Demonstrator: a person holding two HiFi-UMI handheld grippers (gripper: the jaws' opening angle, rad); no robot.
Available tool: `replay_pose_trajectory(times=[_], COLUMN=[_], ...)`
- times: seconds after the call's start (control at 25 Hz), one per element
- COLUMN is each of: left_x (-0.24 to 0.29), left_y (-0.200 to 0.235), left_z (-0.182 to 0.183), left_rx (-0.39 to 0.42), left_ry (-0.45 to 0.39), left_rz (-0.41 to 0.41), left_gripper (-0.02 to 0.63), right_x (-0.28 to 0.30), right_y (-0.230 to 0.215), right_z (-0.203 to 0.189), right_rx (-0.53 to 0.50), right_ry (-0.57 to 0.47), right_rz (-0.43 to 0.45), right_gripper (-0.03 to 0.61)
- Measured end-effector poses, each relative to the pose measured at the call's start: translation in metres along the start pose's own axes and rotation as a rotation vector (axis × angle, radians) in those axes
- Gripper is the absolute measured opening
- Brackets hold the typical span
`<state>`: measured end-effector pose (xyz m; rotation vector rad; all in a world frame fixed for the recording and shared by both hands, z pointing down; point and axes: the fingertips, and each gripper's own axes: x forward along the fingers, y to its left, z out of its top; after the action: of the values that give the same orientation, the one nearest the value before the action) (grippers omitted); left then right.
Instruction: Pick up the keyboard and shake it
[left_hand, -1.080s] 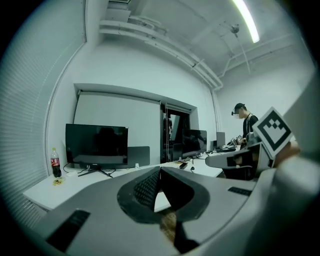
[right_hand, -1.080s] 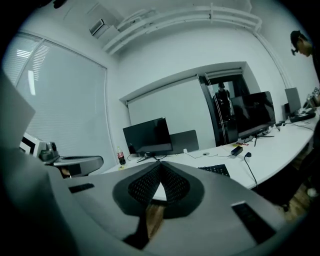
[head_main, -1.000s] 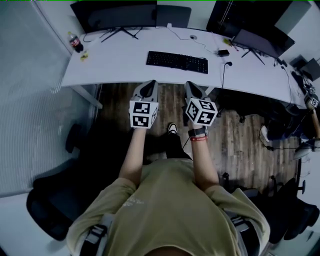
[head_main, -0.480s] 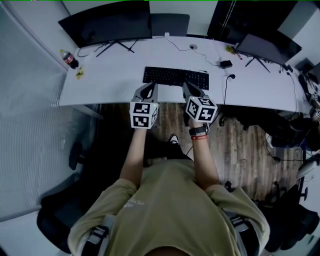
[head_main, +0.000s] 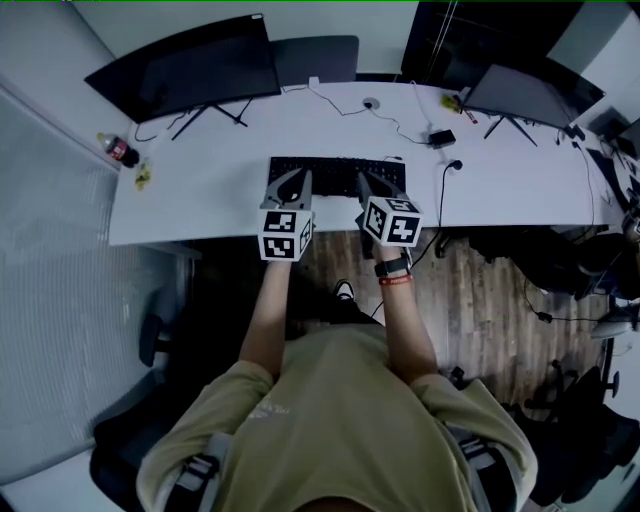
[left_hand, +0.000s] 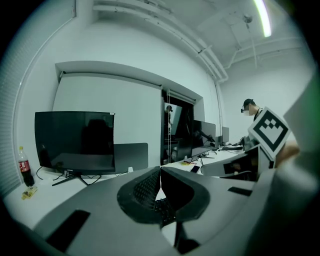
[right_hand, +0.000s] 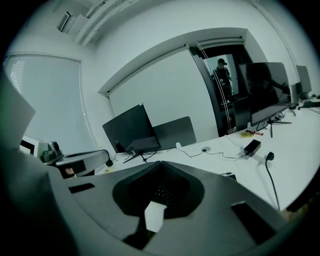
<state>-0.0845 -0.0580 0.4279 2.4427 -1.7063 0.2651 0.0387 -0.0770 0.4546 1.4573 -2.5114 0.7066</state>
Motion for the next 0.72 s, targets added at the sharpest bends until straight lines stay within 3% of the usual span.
replay_pose_trajectory(times=[0.2,0.4,0.72], left_x=[0.045,0.078,0.098], left_y=[0.007,0.008,0.03], left_z=[0.009,0.008,-0.043], left_rx=[0.009,0.038,-0.047], left_ry=[-0.001,0.004,0.116], left_rz=[0.038,0.022,0.044], left_gripper=[0.02,0.018,0.018], right_x=[0.032,0.063,0.096], right_y=[-0.031,-0.058,-0.079], right_z=[0.021,0.034,-0.002], right_rx=[0.001,0.005,0.013], right_ry=[0.016,0.015,0.106], right_rz=[0.018,0.037,0.041], right_gripper=[0.023,0.023,0.023])
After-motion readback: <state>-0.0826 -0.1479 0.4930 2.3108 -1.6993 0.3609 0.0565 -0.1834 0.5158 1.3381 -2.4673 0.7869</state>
